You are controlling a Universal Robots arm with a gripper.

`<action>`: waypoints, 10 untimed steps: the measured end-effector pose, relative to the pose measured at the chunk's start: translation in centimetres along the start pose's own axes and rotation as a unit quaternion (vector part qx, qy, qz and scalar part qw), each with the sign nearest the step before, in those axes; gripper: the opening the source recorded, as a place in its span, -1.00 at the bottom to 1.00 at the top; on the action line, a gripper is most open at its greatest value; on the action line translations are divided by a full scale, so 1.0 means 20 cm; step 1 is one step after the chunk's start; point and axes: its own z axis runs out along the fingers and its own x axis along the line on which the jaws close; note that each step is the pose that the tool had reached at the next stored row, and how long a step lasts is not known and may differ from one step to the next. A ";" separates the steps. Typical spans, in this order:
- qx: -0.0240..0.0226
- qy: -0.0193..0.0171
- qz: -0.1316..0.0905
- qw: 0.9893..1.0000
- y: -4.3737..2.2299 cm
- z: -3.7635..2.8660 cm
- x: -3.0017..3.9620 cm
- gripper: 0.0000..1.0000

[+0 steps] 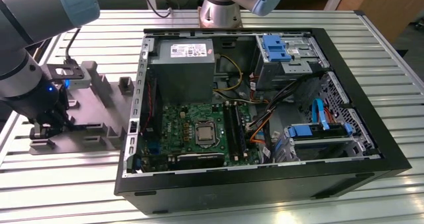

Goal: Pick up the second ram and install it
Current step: 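Pick up the second ram and move it above second insertion slot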

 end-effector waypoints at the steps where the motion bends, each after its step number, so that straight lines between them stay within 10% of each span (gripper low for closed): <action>1: 0.000 0.000 0.000 1.000 0.000 0.000 0.000 -0.73; 10: 0.000 0.000 0.005 1.000 0.001 -0.027 -0.002 -0.73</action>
